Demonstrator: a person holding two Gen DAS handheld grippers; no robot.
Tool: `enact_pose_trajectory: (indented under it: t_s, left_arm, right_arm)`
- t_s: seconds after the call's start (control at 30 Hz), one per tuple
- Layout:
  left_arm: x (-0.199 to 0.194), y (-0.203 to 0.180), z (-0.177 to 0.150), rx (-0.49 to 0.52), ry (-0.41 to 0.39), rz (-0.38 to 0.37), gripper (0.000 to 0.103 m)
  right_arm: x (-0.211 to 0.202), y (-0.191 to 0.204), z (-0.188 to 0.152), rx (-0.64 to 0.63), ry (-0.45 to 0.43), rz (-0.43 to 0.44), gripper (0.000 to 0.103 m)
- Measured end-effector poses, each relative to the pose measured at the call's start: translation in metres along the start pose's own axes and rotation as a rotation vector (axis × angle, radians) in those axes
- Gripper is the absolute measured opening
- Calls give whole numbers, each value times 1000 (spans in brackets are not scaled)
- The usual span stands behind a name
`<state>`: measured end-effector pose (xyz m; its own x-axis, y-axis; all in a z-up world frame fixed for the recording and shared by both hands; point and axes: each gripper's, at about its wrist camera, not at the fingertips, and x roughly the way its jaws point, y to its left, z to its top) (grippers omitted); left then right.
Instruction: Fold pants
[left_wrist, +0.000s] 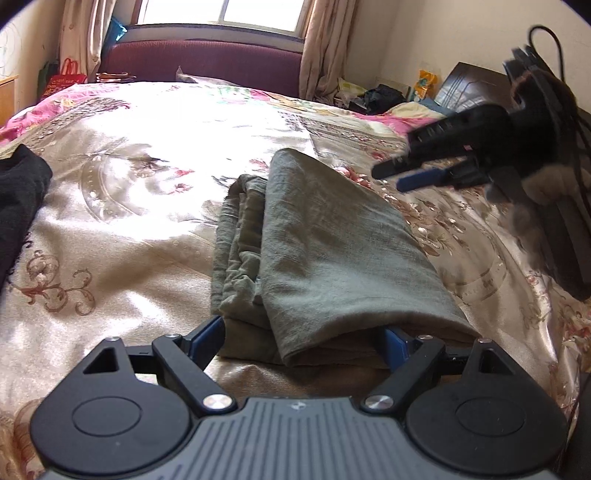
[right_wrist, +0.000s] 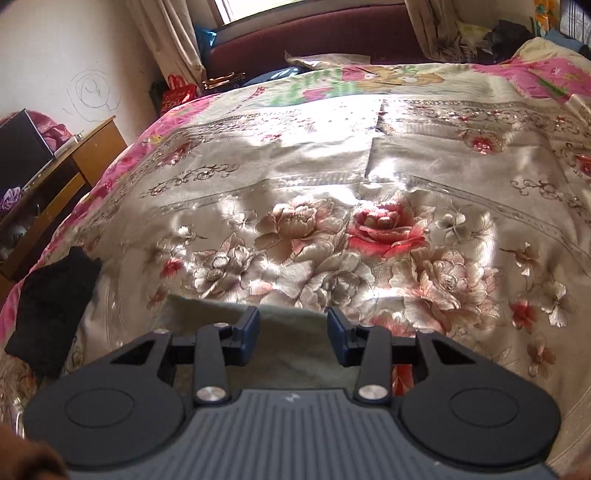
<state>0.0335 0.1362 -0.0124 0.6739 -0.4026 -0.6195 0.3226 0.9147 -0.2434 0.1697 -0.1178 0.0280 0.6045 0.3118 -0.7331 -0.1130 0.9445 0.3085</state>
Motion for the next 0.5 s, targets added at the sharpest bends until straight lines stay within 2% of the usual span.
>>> enact_pose_trajectory:
  t_s: [0.1, 0.2, 0.27, 0.33, 0.4, 0.5]
  left_arm:
    - [-16, 4, 3, -35, -36, 58, 99]
    - [-32, 3, 6, -37, -60, 95, 99]
    - [-40, -3, 10, 5, -79, 118, 99]
    - [-43, -9, 17, 40, -91, 132, 99]
    - [-40, -14, 27, 75, -98, 144, 99]
    - [-20, -20, 40, 119, -84, 170, 99]
  right_arm:
    - [-1, 6, -23, -43, 26, 27, 42]
    - [4, 19, -38, -73, 15, 100, 42]
    - [13, 28, -44, -81, 18, 143, 44]
    - [33, 39, -52, -111, 65, 179, 49]
    - [46, 43, -58, -116, 94, 163, 50]
    - [35, 31, -55, -35, 53, 198, 49]
